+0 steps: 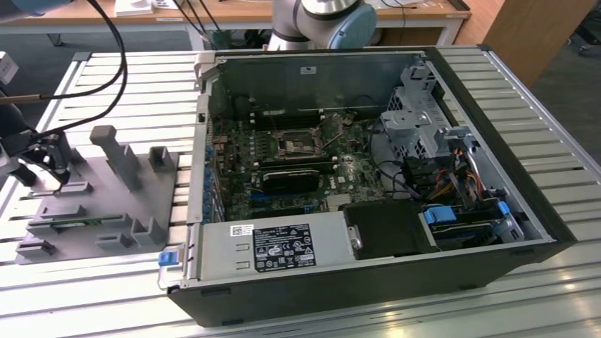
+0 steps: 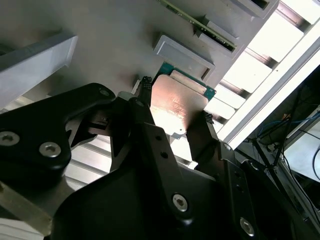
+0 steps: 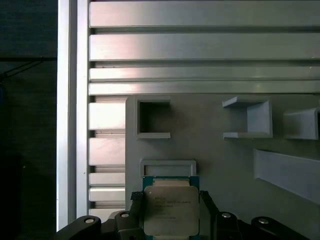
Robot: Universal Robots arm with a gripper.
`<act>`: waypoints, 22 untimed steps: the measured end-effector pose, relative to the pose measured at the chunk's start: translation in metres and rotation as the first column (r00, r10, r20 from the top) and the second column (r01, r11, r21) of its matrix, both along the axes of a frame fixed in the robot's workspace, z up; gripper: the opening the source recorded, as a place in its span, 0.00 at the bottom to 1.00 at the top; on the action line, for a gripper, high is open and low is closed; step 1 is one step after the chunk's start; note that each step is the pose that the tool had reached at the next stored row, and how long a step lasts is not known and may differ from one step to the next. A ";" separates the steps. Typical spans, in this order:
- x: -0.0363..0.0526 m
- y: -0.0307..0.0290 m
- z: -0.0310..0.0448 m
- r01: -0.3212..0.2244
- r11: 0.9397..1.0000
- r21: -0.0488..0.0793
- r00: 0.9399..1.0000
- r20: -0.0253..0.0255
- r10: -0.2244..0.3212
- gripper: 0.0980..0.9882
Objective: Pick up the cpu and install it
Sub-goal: 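Pick up the cpu and move it towards the insertion slot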
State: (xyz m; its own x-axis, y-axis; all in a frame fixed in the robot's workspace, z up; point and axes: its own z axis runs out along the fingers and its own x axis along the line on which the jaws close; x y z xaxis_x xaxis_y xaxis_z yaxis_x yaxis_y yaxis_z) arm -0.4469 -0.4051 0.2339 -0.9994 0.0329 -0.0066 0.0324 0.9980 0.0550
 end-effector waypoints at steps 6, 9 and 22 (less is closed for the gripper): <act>0.0000 0.0000 0.0018 0.000 1.000 0.000 1.000 0.000 0.000 0.49; 0.0000 0.0000 0.0024 0.000 1.000 0.000 1.000 0.000 0.000 0.49; 0.0000 0.0000 0.0070 0.000 1.000 0.000 1.000 0.000 0.000 0.49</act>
State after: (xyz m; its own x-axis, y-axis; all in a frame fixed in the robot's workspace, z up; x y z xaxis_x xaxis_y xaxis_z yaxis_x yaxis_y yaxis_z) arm -0.4469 -0.4051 0.2408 -0.9994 0.0328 -0.0066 0.0324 0.9980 0.0550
